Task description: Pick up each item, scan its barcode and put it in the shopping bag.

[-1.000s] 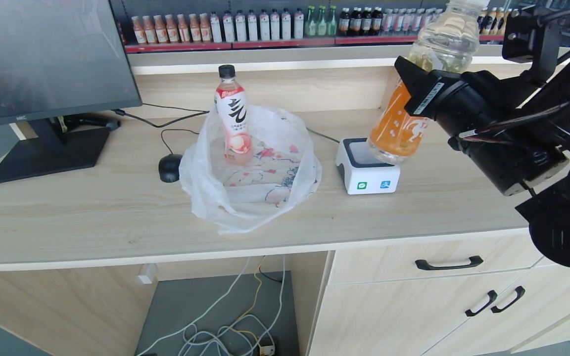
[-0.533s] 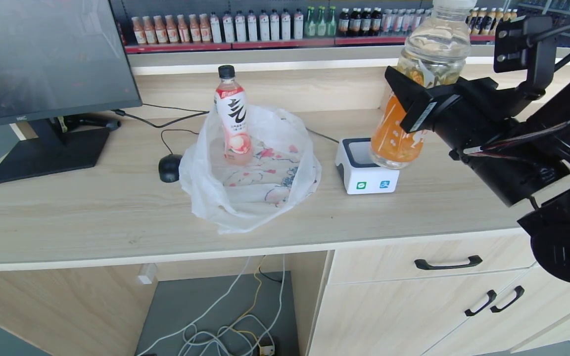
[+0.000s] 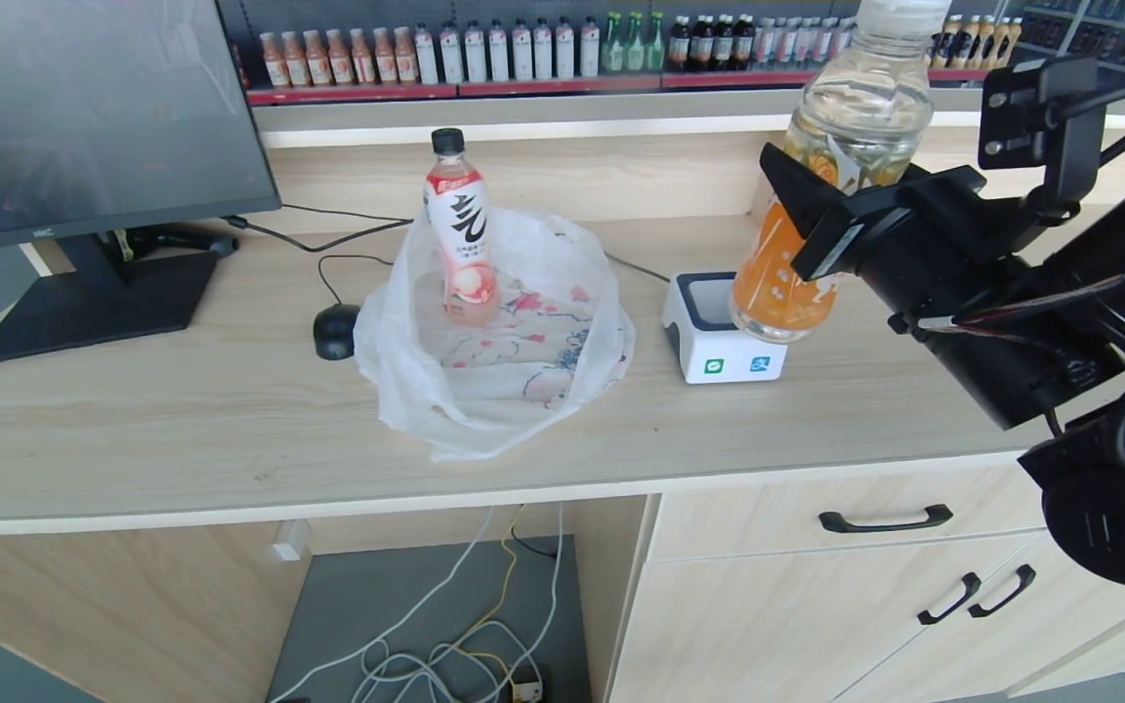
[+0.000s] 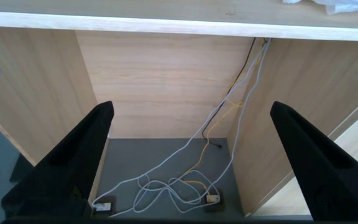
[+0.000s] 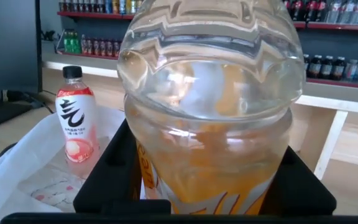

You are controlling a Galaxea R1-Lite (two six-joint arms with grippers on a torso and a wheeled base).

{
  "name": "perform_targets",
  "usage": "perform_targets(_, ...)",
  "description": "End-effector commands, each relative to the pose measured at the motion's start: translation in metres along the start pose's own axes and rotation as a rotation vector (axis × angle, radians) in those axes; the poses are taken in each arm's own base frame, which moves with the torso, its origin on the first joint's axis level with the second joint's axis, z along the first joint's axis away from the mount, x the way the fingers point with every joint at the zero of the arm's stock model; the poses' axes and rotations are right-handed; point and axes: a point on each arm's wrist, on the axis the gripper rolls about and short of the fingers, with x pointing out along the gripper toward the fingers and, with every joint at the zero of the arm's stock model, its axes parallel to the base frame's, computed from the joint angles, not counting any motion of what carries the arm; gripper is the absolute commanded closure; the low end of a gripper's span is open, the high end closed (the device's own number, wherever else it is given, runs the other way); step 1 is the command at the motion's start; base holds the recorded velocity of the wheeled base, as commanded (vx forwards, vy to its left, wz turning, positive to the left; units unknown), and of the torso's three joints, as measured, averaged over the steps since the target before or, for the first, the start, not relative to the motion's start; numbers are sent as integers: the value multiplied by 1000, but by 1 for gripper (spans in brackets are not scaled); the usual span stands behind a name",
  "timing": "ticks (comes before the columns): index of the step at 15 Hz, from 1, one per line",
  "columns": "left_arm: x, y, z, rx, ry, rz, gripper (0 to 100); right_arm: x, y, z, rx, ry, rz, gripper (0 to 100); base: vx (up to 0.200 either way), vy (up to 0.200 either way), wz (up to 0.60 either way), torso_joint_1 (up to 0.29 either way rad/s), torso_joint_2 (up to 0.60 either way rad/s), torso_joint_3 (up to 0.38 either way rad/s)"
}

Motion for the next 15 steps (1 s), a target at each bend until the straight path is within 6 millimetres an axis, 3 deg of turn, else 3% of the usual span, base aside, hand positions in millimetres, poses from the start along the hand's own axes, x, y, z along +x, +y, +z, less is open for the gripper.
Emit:
perform_targets(1,0,0,0,0,1,0,0,2,-2,-8,-5,14,-7,100,0,200,0,2,12,2)
perform_targets(14,0,0,0,-2,-1,2,0,-6,-6,-7,-8,15,-23,100,0,200,0,2,2,2)
perform_targets(15,0,0,0,0,-1,0,0,-9,-8,-6,-11,19,-29,100,0,0,0,0,0,0)
